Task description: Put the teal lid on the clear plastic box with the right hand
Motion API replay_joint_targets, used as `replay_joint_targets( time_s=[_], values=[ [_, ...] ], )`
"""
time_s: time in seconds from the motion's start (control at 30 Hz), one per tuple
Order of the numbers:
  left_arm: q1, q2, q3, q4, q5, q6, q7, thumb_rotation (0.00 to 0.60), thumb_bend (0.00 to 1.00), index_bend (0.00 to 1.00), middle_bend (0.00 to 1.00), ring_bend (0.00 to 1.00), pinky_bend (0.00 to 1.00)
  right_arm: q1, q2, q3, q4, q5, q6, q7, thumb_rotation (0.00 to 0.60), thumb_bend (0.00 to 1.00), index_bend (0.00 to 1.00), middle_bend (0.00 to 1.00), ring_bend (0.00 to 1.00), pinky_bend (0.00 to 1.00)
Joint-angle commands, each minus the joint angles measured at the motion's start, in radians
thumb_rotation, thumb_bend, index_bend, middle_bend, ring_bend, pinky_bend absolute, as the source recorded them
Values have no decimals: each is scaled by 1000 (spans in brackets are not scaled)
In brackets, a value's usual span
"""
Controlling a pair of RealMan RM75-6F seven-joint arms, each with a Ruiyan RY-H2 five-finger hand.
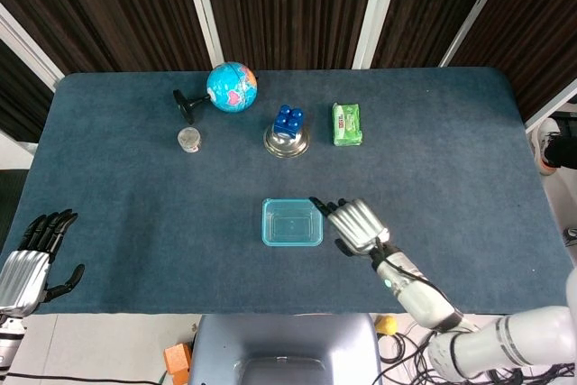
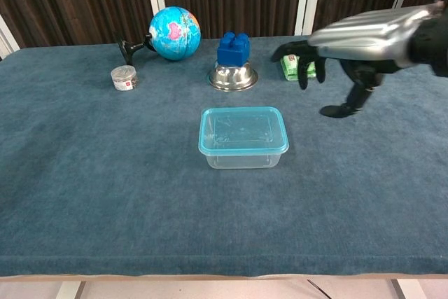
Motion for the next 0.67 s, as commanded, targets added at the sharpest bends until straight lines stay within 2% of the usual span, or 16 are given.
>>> replay_joint_targets(
  time_s=[0.03,0.13,0.23,0.3,0.4,0.67],
  values=[
    [3,-1,4,-2,7,4,8,600,362,0,48,38,50,-338,112,-227,65,-365,250,225,600,252,0,7,24,321],
    [6,-3,8,-7,16,10,21,600,362,0,49,38,49,-504,78,-257,219,-468,372,390,600,252,0,0,0,262],
    [13,-6,10,-12,23,24,44,600,362,0,48,36,36,-629,23,-237,361,-496,459,489,600,252,0,0,0,227],
    [16,-7,13,-17,31,31,52,600,362,0,49,34,32,-659,19,-229,382,-508,470,459,600,252,0,0,0,175],
    [21,-8,20,-21,43,37,66,600,362,0,49,32,31,-692,9,-199,410,-586,515,480,600,252,0,0,0,122],
    [21,-6,32,-29,62,34,81,600,362,0,49,32,31,-721,33,-142,409,-602,430,499,600,252,0,0,0,73]
  ],
)
